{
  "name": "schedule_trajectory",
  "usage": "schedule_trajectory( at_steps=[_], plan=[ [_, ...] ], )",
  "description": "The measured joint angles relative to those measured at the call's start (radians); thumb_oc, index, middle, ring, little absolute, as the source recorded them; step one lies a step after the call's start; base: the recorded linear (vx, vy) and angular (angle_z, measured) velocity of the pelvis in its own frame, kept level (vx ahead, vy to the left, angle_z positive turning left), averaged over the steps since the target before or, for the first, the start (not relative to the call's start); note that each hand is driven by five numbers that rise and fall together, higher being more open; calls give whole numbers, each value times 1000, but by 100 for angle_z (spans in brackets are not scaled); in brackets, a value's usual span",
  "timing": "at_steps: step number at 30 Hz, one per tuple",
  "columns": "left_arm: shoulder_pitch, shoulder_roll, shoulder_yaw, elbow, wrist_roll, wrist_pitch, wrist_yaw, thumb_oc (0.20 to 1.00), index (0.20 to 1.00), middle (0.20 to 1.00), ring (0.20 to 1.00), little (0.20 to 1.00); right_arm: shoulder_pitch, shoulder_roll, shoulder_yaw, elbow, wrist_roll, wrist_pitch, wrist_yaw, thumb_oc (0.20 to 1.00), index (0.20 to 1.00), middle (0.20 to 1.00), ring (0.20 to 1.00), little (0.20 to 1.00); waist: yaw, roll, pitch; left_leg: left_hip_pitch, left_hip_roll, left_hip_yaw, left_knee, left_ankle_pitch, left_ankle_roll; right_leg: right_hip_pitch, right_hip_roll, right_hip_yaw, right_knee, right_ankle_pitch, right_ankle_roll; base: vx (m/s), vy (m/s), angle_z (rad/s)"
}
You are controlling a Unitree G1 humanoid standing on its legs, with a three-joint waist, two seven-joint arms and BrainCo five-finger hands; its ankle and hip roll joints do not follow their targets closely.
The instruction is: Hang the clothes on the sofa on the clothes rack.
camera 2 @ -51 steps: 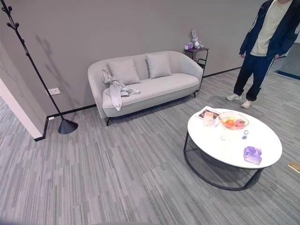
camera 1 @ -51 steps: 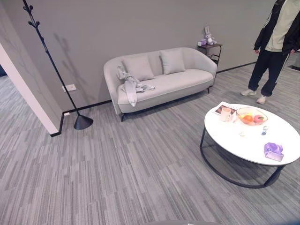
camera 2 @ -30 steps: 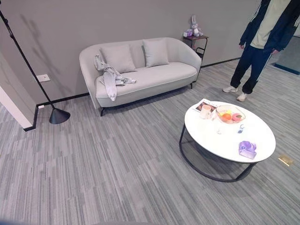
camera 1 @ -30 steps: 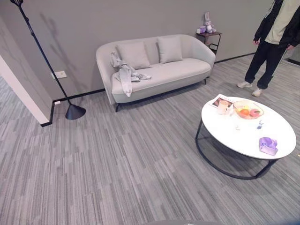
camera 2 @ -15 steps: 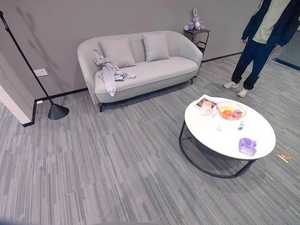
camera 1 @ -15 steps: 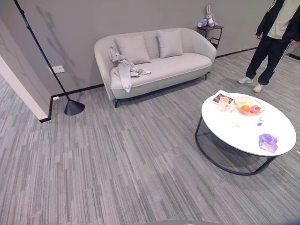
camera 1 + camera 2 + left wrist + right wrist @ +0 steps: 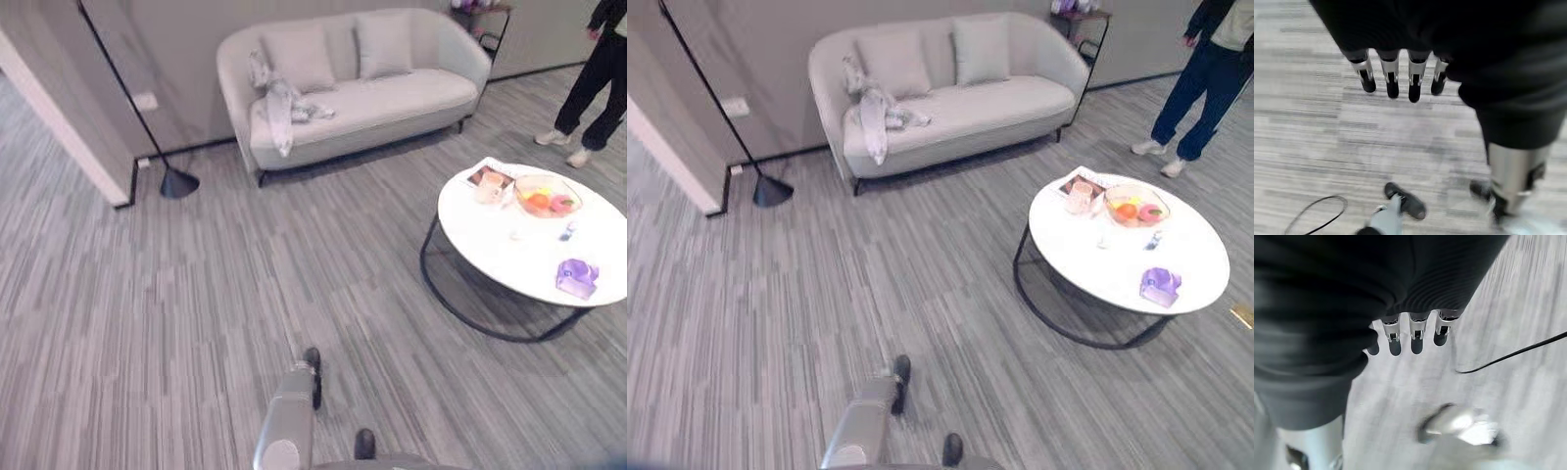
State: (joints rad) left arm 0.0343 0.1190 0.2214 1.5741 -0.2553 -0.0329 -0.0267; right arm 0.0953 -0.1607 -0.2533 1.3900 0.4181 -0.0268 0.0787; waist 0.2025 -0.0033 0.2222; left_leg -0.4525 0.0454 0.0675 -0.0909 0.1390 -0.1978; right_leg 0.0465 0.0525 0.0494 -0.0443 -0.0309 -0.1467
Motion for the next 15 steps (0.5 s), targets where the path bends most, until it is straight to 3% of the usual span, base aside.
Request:
schedule_trajectory(
  at_steps=[2, 3, 4, 5, 6, 7, 8, 9, 10, 11, 12, 13, 14, 15],
  plan=[
    [7, 16, 60, 23, 0, 10, 4, 1000, 1000, 1000, 1000, 1000, -20, -14, 11, 18, -17, 0, -3, 1000, 1000, 1000, 1000, 1000, 28, 12, 17, 2, 17, 2, 78, 8, -20, 26, 4, 6, 40, 20, 24, 751, 147, -72],
    [10, 33, 53, 36, 0, 8, 8, 1000, 1000, 1000, 1000, 1000, -11, -16, 11, 38, -27, -9, -3, 1000, 1000, 1000, 1000, 1000, 64, 3, 10, 2, 36, 3, 176, 0, -19, 4, -6, 13, 102, 8, 19, 906, 225, -69],
    [19, 40, 49, 40, 0, 4, 15, 1000, 1000, 1000, 1000, 1000, -14, -16, 9, 39, -34, -21, -1, 1000, 1000, 1000, 1000, 1000, 81, -19, -11, -9, 40, 2, 290, -11, -33, -4, -10, 19, 137, -20, 28, 1249, 334, -62],
    [17, 53, 54, 56, 0, -1, 21, 1000, 1000, 1000, 1000, 1000, -13, -11, 7, 52, -50, -23, -3, 1000, 1000, 1000, 1000, 1000, 81, -49, -25, -49, 37, -5, 508, -45, -64, 2, -27, 19, 132, -31, 46, 629, 192, -48],
    [14, 63, 104, 63, 0, 0, 25, 1000, 1000, 1000, 1000, 1000, -6, -4, 4, 65, -58, -30, 1, 1000, 1000, 1000, 1000, 1000, 97, -87, -41, -55, 25, 9, 685, -93, -45, -3, -52, 28, 147, -41, 62, 603, 184, -43],
    [16, 75, 131, 79, -9, 0, 28, 1000, 1000, 1000, 1000, 1000, 19, 11, 12, 71, -67, -31, 5, 1000, 1000, 1000, 1000, 1000, 103, -118, -73, -28, -3, 23, 772, -140, -2, -6, -85, 50, 136, -54, 82, 580, 174, -40],
    [33, 73, 125, 63, -9, -3, 31, 1000, 1000, 1000, 1000, 1000, 47, 8, 9, 81, -71, -38, 5, 1000, 1000, 1000, 1000, 1000, 93, -152, -142, 38, -42, 31, 727, -183, 63, -7, -102, 43, 99, -81, 114, 1251, 444, -51],
    [4, 34, 93, 39, -9, -7, 35, 1000, 1000, 1000, 1000, 1000, 76, -54, 2, 103, -76, -15, -1, 1000, 1000, 1000, 1000, 1000, 88, -49, -186, 193, 22, 50, 699, -347, 172, -165, -49, -11, 602, -206, 85, 1247, 483, -34],
    [19, 39, 106, 26, -17, -4, 37, 1000, 1000, 1000, 1000, 1000, 84, -77, 0, 84, -81, -3, -15, 1000, 1000, 1000, 1000, 1000, 38, -26, -200, 261, 9, 13, 623, -488, 242, -253, -84, -53, 867, -216, 115, 928, 383, -39],
    [31, 60, 96, 14, -38, -6, 54, 1000, 1000, 1000, 1000, 1000, 75, -65, -10, 56, -85, -1, -1, 1000, 1000, 1000, 1000, 1000, -11, -29, -209, 319, -16, 4, 572, -492, 240, -308, -119, -67, 999, -177, 79, 455, 172, -19],
    [29, 63, 89, 6, -48, -10, 58, 1000, 1000, 1000, 1000, 1000, 77, -66, -32, 41, -85, -2, 0, 1000, 1000, 1000, 1000, 1000, -44, 25, -230, 384, 9, 1, 506, -485, 255, -374, -117, -107, 1098, -125, 41, 439, 93, -22],
    [34, 62, 91, -5, -49, -13, 59, 1000, 1000, 1000, 1000, 1000, 84, -64, -9, 32, -84, -4, 0, 1000, 1000, 1000, 1000, 1000, -54, 56, -240, 430, 26, 0, 445, -423, 253, -393, -107, -123, 1102, -102, 63, 906, 77, -23],
    [16, 69, 62, -29, -48, -25, 61, 1000, 1000, 1000, 1000, 1000, 114, -53, 30, -8, -88, 0, 0, 1000, 1000, 1000, 1000, 1000, -73, 86, -251, 512, 36, -7, 327, -406, 277, -435, -85, -111, 1057, -96, 123, 937, 0, -15],
    [6, 86, 24, -53, -48, -38, 64, 1000, 1000, 1000, 1000, 1000, 120, -29, 49, -58, -91, 2, 1, 1000, 1000, 1000, 1000, 1000, -110, 95, -248, 568, 50, -12, 244, -362, 245, -474, -48, -105, 970, -114, 160, 997, -70, -3]
  ],
)
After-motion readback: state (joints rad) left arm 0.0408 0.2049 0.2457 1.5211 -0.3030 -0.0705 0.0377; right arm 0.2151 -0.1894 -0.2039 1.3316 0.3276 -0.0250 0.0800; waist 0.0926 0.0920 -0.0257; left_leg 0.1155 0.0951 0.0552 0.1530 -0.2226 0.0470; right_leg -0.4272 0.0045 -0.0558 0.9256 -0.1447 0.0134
